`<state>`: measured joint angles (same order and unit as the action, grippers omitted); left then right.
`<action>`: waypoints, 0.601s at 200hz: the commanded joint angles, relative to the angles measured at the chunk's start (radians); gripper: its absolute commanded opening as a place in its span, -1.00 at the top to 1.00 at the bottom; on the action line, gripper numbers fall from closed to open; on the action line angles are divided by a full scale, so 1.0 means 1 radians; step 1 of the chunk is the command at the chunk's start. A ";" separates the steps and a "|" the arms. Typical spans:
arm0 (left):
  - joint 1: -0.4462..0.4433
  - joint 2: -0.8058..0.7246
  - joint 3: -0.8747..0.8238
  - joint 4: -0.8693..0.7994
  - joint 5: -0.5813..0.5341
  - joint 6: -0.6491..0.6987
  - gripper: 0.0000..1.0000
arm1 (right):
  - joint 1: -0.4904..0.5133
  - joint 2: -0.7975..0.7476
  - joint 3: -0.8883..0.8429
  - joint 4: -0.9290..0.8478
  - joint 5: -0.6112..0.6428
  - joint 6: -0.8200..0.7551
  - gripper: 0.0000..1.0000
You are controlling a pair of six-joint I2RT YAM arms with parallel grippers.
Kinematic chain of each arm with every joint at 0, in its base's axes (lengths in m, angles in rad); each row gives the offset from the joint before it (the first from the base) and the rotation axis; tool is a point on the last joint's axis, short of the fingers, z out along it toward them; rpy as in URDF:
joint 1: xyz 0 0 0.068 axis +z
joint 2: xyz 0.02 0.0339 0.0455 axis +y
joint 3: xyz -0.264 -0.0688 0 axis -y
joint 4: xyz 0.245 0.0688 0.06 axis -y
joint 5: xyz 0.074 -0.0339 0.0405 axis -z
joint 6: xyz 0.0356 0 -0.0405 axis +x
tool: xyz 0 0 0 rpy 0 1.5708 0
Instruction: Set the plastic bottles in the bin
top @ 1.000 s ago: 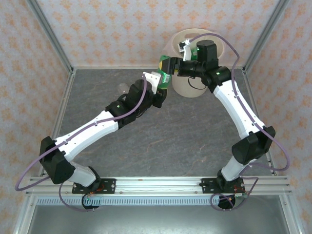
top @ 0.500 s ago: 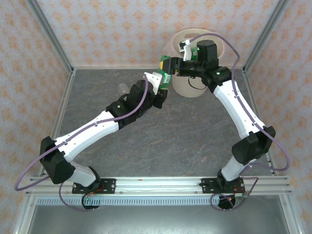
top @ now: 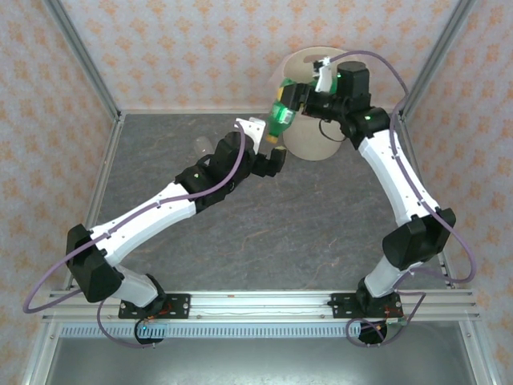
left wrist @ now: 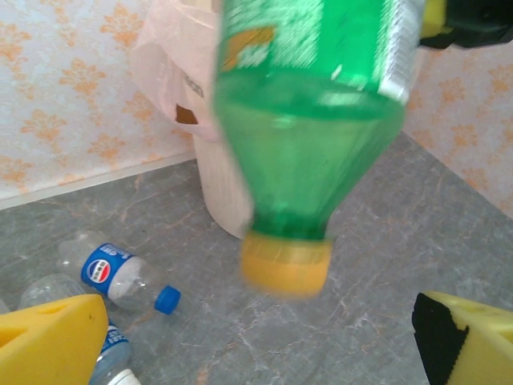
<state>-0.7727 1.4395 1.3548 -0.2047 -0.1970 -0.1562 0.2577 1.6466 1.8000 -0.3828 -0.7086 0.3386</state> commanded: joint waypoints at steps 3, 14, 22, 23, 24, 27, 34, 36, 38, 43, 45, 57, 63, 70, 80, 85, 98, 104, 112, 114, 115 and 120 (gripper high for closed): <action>-0.002 -0.047 0.010 0.012 -0.084 -0.012 -0.98 | -0.060 -0.027 0.028 0.086 0.088 0.065 -0.01; -0.001 -0.054 0.006 0.016 -0.096 -0.017 -0.98 | -0.089 -0.016 0.033 0.107 0.119 0.094 -0.02; 0.001 -0.058 0.005 0.017 -0.100 -0.018 -0.98 | -0.107 -0.005 0.041 0.116 0.143 0.109 -0.02; 0.000 -0.058 0.005 0.016 -0.102 -0.019 -0.98 | -0.108 -0.002 0.043 0.118 0.146 0.111 -0.02; 0.001 -0.059 0.006 0.017 -0.103 -0.019 -0.98 | -0.111 -0.001 0.043 0.119 0.148 0.112 -0.02; 0.001 -0.059 0.006 0.016 -0.103 -0.019 -0.98 | -0.116 0.004 0.048 0.123 0.156 0.117 -0.02; 0.002 -0.064 0.006 0.014 -0.109 -0.022 -0.98 | -0.127 0.017 0.060 0.132 0.176 0.129 -0.02; 0.002 -0.064 0.006 0.014 -0.111 -0.023 -0.98 | -0.130 0.021 0.062 0.133 0.183 0.132 -0.02; 0.002 -0.066 0.007 0.013 -0.114 -0.024 -0.98 | -0.132 0.025 0.066 0.136 0.190 0.135 -0.02; 0.003 -0.067 0.007 0.010 -0.124 -0.025 -0.98 | -0.137 0.036 0.076 0.139 0.208 0.142 -0.02; 0.003 -0.068 0.007 0.010 -0.131 -0.026 -0.98 | -0.139 0.040 0.080 0.140 0.215 0.144 -0.02; 0.008 -0.071 0.010 -0.002 -0.153 -0.038 -0.98 | -0.146 0.071 0.107 0.147 0.250 0.163 -0.02; 0.011 -0.073 0.012 -0.008 -0.154 -0.043 -0.98 | -0.150 0.088 0.122 0.147 0.266 0.174 -0.02; 0.016 -0.076 0.011 -0.013 -0.151 -0.047 -0.98 | -0.153 0.110 0.145 0.149 0.284 0.185 -0.03; 0.022 -0.083 0.009 -0.016 -0.152 -0.055 -0.98 | -0.156 0.139 0.169 0.154 0.313 0.201 -0.04; 0.025 -0.086 0.008 -0.020 -0.149 -0.060 -0.98 | -0.157 0.155 0.185 0.154 0.327 0.209 -0.03; 0.031 -0.093 0.004 -0.025 -0.147 -0.070 -0.98 | -0.160 0.195 0.222 0.161 0.360 0.234 -0.03; 0.033 -0.099 0.000 -0.025 -0.146 -0.073 -0.98 | -0.161 0.211 0.237 0.163 0.374 0.244 -0.03; 0.036 -0.107 -0.006 -0.025 -0.146 -0.078 -0.98 | -0.161 0.237 0.262 0.163 0.390 0.260 -0.03; 0.038 -0.108 -0.006 -0.025 -0.146 -0.078 -0.98 | -0.161 0.246 0.271 0.163 0.393 0.263 -0.03; 0.038 -0.110 -0.007 -0.025 -0.146 -0.078 -0.98 | -0.161 0.249 0.276 0.164 0.395 0.264 -0.03; 0.039 -0.113 -0.011 -0.027 -0.146 -0.080 -0.99 | -0.161 0.266 0.292 0.166 0.399 0.270 -0.03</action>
<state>-0.7452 1.3781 1.3540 -0.2142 -0.3164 -0.2089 0.1036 1.8561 2.0129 -0.2607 -0.3954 0.5465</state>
